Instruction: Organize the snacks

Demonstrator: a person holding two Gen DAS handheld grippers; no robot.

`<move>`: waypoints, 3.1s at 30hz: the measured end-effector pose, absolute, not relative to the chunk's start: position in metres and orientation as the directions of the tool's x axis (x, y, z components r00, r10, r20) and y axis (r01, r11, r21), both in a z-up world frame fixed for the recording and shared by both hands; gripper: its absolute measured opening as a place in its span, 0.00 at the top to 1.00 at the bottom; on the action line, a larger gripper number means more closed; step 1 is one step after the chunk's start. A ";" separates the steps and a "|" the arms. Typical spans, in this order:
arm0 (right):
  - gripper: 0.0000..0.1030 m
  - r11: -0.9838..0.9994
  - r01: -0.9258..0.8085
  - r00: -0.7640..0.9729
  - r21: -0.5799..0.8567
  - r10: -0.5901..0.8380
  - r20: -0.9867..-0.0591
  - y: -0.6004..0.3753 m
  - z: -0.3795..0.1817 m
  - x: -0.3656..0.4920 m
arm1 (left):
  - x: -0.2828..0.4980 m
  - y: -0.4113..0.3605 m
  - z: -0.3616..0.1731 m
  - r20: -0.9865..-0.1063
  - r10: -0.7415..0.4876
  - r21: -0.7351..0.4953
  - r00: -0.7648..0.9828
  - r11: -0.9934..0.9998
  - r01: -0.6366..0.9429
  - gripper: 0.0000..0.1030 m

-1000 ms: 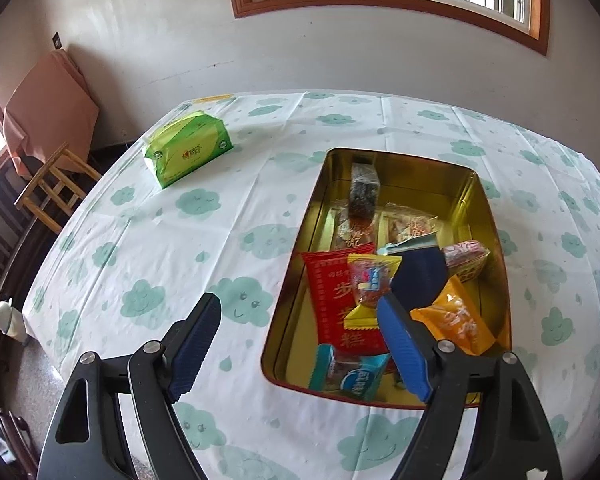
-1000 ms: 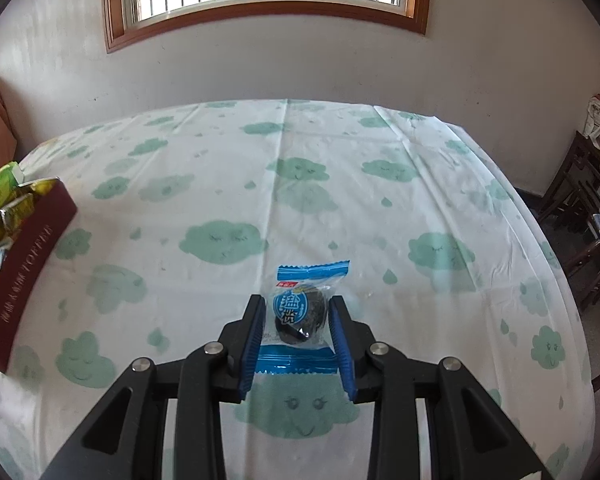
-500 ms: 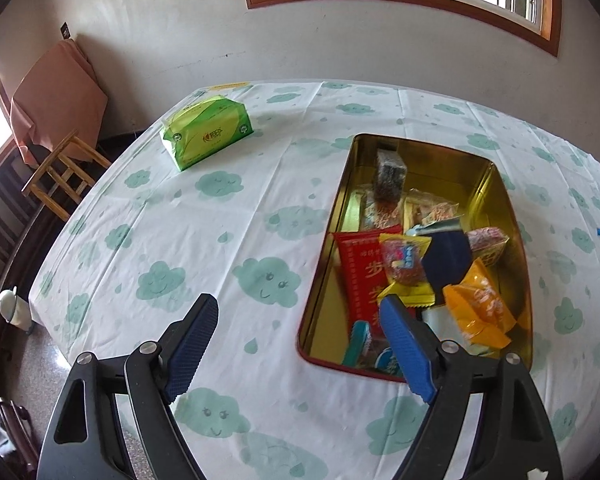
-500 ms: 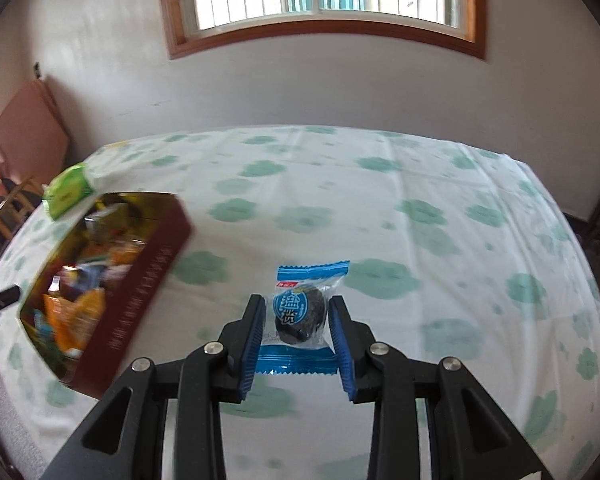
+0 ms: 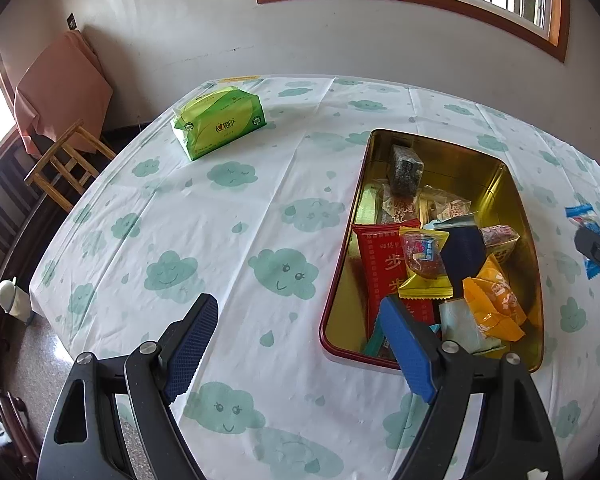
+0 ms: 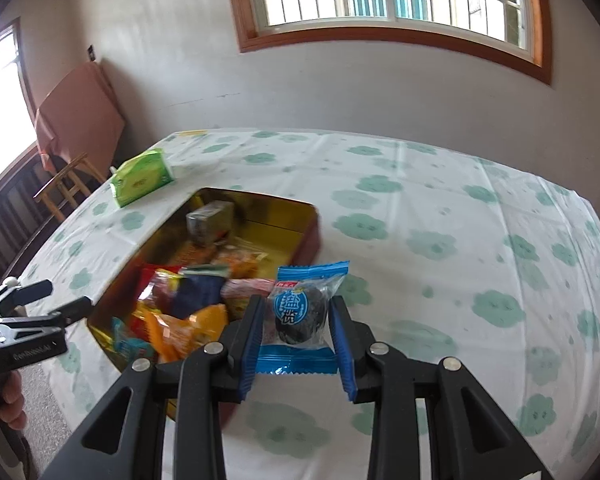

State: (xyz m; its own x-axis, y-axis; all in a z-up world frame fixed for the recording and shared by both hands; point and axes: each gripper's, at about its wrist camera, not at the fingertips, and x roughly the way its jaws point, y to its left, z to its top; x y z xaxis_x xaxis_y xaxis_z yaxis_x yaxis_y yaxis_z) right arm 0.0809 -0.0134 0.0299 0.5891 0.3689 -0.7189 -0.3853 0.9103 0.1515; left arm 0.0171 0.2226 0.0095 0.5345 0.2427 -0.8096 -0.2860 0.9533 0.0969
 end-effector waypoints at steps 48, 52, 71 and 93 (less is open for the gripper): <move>0.36 0.877 -0.469 0.481 0.100 0.348 -0.805 0.092 -0.019 0.092 | 0.007 0.254 0.008 -0.827 0.241 0.071 0.507 0.941 -0.332 0.17; 0.35 0.881 -0.463 0.505 0.098 0.353 -0.788 0.087 -0.010 0.086 | 0.007 0.253 0.008 -0.825 0.241 0.069 0.511 0.941 -0.331 0.17; 0.18 0.896 -0.439 0.571 0.072 0.340 -0.747 0.061 0.028 0.024 | 0.005 0.232 0.012 -0.830 0.227 0.082 0.510 0.953 -0.290 0.16; 0.18 0.920 -0.391 0.567 0.021 0.259 -0.782 0.056 0.012 0.006 | 0.001 0.214 0.015 -0.826 0.223 0.098 0.518 0.961 -0.259 0.16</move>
